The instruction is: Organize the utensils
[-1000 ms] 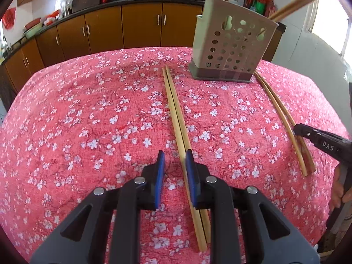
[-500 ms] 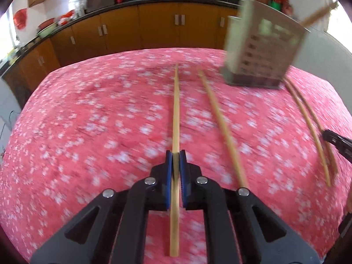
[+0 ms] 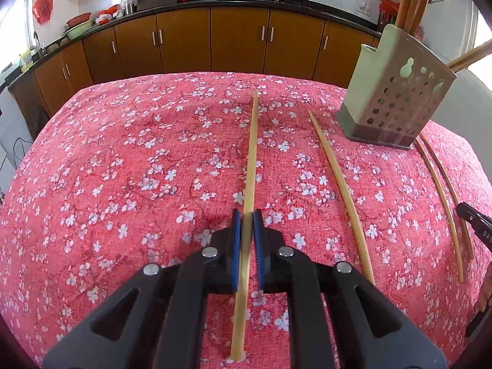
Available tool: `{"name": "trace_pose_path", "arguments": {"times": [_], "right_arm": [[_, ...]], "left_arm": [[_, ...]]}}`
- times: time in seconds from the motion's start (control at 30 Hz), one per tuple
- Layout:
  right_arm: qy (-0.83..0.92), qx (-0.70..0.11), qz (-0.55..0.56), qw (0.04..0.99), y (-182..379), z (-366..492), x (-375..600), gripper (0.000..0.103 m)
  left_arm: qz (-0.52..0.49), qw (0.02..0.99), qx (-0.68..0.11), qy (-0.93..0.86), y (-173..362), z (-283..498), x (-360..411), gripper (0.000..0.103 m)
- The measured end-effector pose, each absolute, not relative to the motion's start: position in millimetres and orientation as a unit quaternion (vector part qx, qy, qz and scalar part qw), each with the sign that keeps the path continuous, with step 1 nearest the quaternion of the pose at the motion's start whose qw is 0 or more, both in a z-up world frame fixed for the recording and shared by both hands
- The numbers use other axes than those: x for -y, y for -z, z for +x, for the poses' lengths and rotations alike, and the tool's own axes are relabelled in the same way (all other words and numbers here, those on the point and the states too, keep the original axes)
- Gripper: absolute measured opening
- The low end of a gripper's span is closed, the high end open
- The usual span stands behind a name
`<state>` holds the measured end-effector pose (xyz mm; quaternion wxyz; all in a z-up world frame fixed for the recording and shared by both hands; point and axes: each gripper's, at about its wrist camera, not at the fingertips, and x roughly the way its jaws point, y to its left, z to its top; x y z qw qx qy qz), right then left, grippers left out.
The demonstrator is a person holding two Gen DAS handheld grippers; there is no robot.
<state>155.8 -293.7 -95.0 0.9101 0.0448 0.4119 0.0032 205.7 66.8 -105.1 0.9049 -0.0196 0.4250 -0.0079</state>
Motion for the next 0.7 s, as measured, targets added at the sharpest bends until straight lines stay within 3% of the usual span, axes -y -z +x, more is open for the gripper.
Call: {"name": "trace_pose_path", "arguments": {"times": [0.7], "right_arm": [[-0.002, -0.412, 0.043, 0.910, 94.9, 155.9, 293.9, 0.009]], "left_arm": [[-0.028, 0.905, -0.425, 0.011, 105.3, 204.5, -69.9, 0.012]]}}
